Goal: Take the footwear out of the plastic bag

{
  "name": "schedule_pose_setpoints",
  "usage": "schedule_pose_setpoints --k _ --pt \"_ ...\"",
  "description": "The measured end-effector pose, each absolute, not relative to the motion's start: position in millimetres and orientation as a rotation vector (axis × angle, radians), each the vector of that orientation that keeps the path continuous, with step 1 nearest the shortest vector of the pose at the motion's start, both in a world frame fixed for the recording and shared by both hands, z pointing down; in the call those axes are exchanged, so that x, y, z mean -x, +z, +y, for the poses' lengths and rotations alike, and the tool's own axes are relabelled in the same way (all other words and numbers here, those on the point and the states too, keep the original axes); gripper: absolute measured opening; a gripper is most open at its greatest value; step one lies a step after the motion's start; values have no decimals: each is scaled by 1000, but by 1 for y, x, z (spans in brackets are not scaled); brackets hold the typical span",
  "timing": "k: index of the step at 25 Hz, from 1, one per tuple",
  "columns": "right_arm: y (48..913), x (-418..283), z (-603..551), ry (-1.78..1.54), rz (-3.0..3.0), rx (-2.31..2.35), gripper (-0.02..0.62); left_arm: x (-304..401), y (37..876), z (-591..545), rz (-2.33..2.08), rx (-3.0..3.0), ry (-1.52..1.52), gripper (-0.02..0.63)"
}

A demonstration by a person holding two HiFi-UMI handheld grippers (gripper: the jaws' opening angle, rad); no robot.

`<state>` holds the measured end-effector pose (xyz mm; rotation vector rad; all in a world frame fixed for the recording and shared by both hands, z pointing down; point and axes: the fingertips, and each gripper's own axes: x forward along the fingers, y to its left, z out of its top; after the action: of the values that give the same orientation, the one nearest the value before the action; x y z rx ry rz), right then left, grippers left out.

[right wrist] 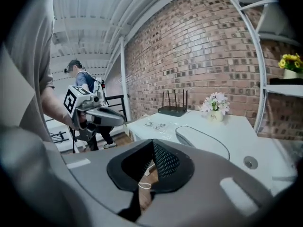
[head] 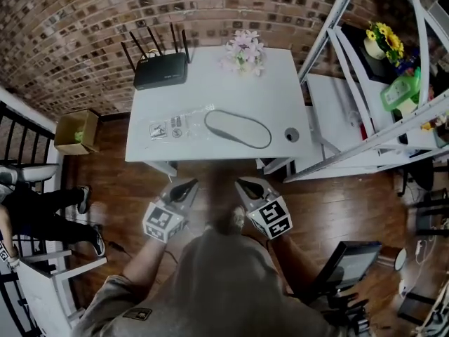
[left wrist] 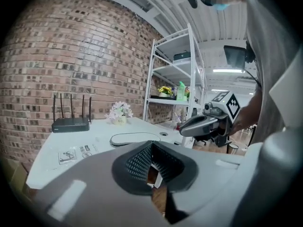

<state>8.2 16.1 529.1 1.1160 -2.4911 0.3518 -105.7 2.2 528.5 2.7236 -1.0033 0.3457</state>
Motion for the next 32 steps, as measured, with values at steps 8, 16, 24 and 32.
schedule_pose_setpoints --k 8,16,24,32 --pt "521 12 64 405 -2492 -1187 14 112 533 44 -929 -2708 311 2" --pt "518 21 78 339 -2526 -1150 14 110 522 61 -958 -2708 277 2" --pt "512 15 79 335 -2537 -1133 14 96 508 62 -979 -2732 247 2" --pt "517 7 83 348 -2539 -1129 14 85 511 65 -973 -2728 260 2"
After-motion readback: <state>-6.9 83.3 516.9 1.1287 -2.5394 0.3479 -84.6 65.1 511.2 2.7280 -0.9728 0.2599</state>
